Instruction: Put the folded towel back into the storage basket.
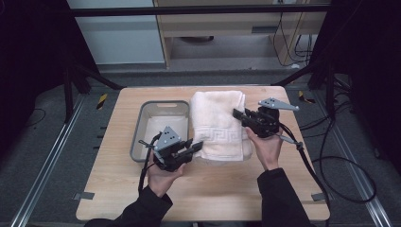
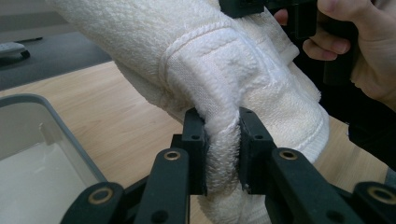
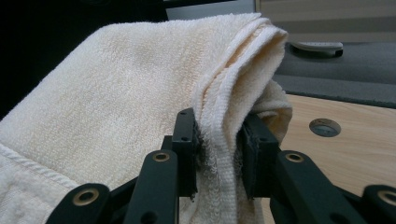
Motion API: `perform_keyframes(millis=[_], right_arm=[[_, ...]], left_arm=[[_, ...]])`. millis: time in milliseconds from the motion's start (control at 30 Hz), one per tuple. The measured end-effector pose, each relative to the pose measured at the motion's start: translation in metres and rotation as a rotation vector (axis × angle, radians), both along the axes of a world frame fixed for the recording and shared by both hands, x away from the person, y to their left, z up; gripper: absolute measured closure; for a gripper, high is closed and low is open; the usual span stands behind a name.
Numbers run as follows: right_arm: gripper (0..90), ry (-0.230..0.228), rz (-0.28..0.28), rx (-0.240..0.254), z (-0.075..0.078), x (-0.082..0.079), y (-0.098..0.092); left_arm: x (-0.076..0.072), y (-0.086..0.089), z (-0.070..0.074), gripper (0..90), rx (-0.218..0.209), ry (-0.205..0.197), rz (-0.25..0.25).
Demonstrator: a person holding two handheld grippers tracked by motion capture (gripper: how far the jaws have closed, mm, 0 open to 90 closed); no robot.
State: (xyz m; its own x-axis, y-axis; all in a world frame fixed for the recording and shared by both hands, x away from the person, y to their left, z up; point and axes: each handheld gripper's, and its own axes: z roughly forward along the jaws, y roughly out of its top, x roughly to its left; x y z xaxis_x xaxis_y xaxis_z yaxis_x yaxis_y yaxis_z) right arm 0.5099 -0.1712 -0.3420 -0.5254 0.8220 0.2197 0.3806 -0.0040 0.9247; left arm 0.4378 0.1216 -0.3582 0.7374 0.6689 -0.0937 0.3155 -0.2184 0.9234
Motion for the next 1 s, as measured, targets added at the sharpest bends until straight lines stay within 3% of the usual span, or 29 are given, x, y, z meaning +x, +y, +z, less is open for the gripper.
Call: perform_keyframes(millis=[1000], right_arm=[[70.5, -0.060, 0.027, -0.020, 0.028, 0.011, 0.048]], left_arm=[[0.001, 0.042, 0.018, 74.8, -0.041, -0.039, 0.075]])
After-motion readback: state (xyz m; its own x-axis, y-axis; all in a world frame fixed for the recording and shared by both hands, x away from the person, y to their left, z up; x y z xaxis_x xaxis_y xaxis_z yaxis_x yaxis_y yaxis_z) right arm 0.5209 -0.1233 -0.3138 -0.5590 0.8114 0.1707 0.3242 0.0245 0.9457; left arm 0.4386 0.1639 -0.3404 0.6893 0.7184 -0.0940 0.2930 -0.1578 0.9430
